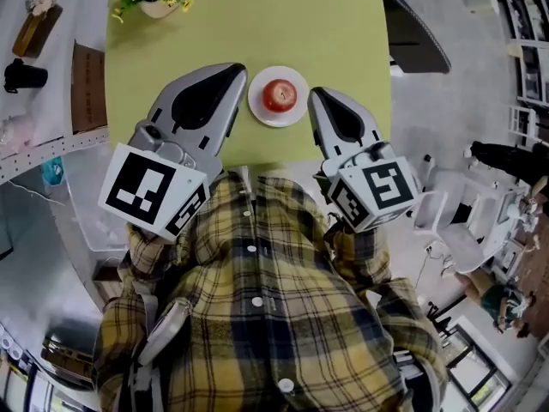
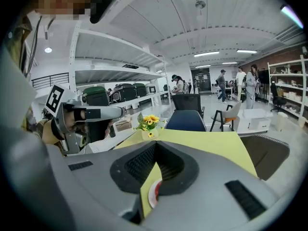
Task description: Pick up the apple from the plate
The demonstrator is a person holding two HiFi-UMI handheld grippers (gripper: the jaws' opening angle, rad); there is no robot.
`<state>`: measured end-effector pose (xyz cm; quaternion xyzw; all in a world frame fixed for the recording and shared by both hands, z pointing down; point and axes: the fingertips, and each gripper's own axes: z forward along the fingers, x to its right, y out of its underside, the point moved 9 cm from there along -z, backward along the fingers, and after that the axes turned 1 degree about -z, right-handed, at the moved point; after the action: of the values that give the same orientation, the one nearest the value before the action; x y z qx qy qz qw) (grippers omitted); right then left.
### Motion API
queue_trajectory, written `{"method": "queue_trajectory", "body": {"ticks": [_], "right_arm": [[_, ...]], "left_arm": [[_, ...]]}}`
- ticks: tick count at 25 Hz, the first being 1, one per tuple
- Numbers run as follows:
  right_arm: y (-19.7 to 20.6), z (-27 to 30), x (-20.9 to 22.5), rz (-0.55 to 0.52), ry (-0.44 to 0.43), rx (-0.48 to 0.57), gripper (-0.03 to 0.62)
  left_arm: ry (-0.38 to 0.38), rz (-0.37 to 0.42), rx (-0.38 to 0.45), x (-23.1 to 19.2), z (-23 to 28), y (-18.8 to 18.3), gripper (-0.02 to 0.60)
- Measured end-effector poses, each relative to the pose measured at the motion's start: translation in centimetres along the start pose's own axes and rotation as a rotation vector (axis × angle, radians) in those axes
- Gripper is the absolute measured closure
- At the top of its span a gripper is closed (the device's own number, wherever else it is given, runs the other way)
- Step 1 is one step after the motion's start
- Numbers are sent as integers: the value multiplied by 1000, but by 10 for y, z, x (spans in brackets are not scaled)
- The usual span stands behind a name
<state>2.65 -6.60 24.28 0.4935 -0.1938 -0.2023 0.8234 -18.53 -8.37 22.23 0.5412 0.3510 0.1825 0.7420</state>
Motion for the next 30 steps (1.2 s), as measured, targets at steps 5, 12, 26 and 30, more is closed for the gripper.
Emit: {"method": "queue_trajectory", "body": {"ticks": [5,12,26,30], "right_arm": [[0,-2,8,-17,-11,-10,597],[4,-11,21,-21,-49,-3,597],[27,15,27,4,-109,-3,595],[33,20,31,27,-117,-6,520]], "left_arm": [[-6,-7,0,7,10,3,583],[-31,-8,1,24,21,9,583],[-54,-52,-66,8,32,41,583],[-65,-59,-87,5,32,50,583]]}}
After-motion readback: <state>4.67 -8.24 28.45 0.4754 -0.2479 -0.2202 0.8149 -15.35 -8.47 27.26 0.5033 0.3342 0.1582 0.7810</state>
